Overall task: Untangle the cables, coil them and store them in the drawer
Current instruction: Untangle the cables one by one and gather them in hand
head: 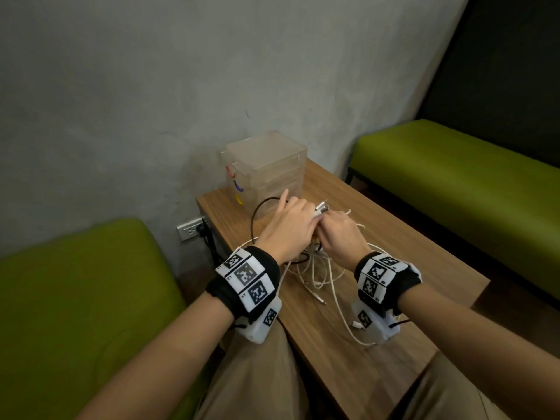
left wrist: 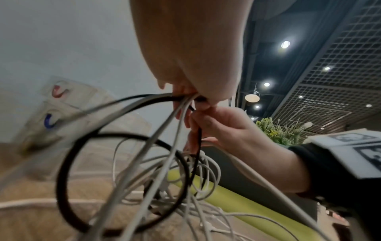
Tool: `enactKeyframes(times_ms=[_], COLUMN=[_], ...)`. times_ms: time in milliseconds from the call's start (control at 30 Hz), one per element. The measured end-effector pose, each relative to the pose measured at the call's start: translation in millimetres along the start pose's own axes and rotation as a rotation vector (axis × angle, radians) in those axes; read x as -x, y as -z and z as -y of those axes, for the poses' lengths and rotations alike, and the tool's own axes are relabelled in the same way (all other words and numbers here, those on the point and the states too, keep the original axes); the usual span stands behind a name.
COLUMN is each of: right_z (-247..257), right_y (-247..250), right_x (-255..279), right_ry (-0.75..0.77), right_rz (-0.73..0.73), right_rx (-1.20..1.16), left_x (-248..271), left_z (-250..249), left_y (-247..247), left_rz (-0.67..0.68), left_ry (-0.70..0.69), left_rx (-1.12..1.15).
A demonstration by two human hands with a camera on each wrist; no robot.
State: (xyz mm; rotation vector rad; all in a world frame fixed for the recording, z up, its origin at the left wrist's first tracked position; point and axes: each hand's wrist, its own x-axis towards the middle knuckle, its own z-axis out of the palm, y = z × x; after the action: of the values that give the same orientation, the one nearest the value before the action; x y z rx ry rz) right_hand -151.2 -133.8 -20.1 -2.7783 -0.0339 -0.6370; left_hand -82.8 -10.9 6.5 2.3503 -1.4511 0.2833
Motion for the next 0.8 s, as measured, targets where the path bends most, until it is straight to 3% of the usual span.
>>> enactKeyframes(times_ms=[100, 233, 367, 533, 633, 733, 800], right_z=[-6, -28, -45, -47, -51, -51, -50], right_y=[-3, -14, -21, -23, -23, -22, -18], right_x=[2, 8, 21, 22, 23, 26, 22], right_ry=[0.034, 0.087, -0.024, -0.044, -0.135, -0.205, -0.249], right_rz=[0.033, 0.208, 0.287, 0.280, 0.384, 0.476, 0.454], right_rx=[-0.047, -0.056, 0.050, 0.219, 0.347, 0.432, 0.357], left_x=[-1, 2, 0, -10, -11, -9, -8], left_z=[7, 14, 16, 1, -2, 1, 4], left_y=[-3, -9, 8, 30, 39, 43, 38], left_rz=[-0.059, -0.131, -0.269, -0.342, -0.410, -0.409, -0.393], left_ry=[0.034, 0.073, 0.034, -0.058, -0.082, -0.082, -0.062], left_rx=[0.090, 0.290, 0.400, 0.483, 0.524, 0.518, 0.504])
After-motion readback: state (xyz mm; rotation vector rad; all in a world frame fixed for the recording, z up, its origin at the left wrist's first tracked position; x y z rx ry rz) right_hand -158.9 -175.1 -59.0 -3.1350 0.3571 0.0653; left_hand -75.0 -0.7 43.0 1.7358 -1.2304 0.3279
